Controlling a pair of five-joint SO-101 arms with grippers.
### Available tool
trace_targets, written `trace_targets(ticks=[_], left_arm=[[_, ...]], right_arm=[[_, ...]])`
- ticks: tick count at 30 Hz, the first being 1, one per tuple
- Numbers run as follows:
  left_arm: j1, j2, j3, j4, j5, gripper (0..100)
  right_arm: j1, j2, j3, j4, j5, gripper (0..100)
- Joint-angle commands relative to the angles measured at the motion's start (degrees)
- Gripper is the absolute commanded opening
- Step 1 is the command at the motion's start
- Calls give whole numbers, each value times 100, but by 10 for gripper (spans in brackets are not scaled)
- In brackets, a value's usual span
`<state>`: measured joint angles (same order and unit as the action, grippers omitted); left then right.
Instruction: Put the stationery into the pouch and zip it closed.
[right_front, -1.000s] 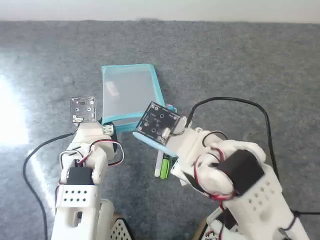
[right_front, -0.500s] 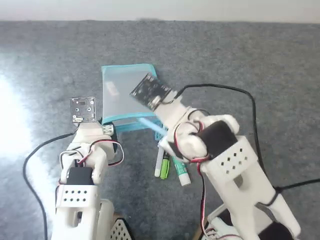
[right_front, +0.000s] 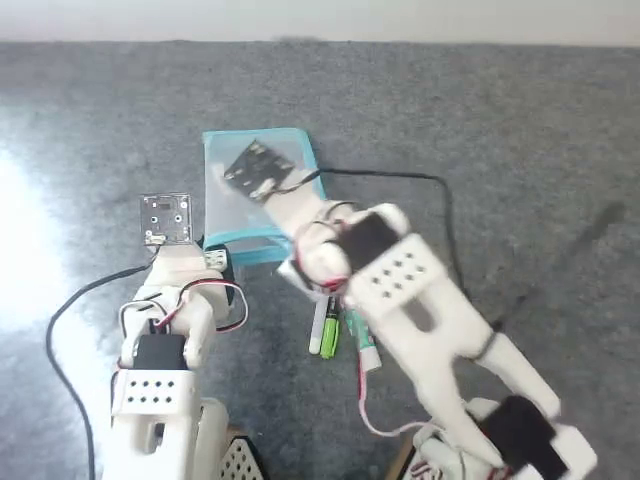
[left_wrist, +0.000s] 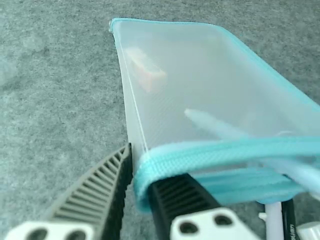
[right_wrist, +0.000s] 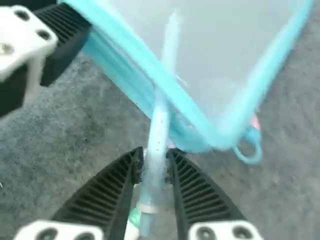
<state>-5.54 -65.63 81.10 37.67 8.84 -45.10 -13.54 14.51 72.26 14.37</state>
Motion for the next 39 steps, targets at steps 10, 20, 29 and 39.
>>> trace_targets(ticks=[10,20,29,39], left_arm=[[9,-44,-101,-79,-44,13],[0,-70,-127,-70,-44,13],[0,-53,-110,-70,-44,13],[0,-53,-110,-70,-44,13]], right_arm=[[198,-576,-35,4,-176,307],[1253,-2651,149,1086,-167,307],[1130,-1833,1240,-207,-26,307],[286,-462,668,-541,-211,307]])
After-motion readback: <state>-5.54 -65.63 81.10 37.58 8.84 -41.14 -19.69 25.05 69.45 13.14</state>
